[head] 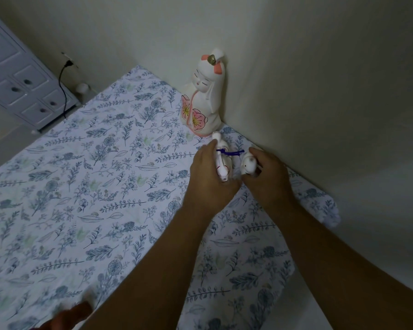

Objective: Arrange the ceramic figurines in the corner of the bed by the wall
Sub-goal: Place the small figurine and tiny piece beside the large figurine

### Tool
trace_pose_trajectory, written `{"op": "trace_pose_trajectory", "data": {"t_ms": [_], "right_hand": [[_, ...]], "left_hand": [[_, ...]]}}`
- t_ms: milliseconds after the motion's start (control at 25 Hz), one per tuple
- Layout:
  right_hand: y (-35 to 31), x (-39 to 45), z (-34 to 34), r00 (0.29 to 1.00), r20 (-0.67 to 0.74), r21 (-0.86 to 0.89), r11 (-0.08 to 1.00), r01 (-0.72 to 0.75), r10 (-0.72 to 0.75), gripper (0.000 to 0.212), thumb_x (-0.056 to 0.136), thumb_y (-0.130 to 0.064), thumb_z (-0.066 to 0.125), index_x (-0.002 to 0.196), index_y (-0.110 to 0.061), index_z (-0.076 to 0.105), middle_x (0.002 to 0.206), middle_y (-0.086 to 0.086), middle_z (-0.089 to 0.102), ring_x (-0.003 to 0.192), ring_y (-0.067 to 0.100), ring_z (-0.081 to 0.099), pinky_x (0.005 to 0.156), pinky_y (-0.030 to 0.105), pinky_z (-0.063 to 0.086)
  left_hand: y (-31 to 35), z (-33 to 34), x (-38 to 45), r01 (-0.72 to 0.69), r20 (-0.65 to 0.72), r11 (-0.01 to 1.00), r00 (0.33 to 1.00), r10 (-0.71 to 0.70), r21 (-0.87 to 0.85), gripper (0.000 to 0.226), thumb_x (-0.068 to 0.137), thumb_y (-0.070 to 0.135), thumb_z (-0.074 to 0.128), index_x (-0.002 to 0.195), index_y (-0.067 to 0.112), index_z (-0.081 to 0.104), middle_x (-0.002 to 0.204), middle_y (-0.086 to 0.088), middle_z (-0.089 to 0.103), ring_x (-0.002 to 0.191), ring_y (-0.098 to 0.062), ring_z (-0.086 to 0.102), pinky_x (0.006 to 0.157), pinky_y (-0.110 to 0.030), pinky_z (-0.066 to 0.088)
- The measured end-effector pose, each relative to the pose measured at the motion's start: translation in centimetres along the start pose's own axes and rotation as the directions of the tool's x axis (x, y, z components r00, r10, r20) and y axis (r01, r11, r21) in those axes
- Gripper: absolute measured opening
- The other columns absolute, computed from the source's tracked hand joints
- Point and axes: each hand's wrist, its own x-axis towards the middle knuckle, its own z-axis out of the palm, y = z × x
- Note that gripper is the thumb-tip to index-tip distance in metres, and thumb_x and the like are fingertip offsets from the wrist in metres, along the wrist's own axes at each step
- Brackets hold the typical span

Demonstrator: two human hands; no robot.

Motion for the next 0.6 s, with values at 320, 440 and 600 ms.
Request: {"op": "trace_pose_trajectory", "data": {"t_ms": [320,440,600], "right_hand": [[0.2,0.8,0.3,0.997,-0.052,0.008,0.999,-0.050,0.050,0.060,0.079,-0.010,0.079,0.135,-0.010,0.058,0.131,0.010,0.062,0.118,0.022,0.061,0.099,0.033,0.052],[0.1,1.0,0.2,0.996,-0.086,-0.001,0.999,-0.034,0.034,0.060,0.077,-0.007,0.081,0.133,-0.007,0.059,0.131,0.012,0.062,0.120,0.024,0.059,0.097,0.025,0.046],[0.0,0.9,0.4,0.995,-0.091,0.020,0.999,-0.037,0.039,0.065,0.075,-0.010,0.084,0.135,-0.008,0.058,0.130,0.012,0.059,0.119,0.024,0.059,0.099,0.037,0.054]], "left_hand": [[-0.5,-0.4,0.8,0.099,-0.031,0.989,0.994,-0.103,-0.108,0.044,0.087,0.014,0.077,0.125,0.022,0.058,0.100,0.023,0.065,0.090,0.018,0.060,0.076,0.000,0.043],[-1.1,-0.8,2.7,0.032,-0.048,0.996,0.998,-0.036,-0.078,0.042,0.086,0.016,0.075,0.126,0.019,0.060,0.110,0.008,0.069,0.099,-0.002,0.064,0.086,-0.018,0.051],[-1.7,-0.6,3.4,-0.018,-0.102,0.999,0.995,0.013,-0.049,0.048,0.084,0.024,0.075,0.131,0.022,0.064,0.120,0.002,0.069,0.115,-0.016,0.063,0.097,-0.041,0.054]]}}
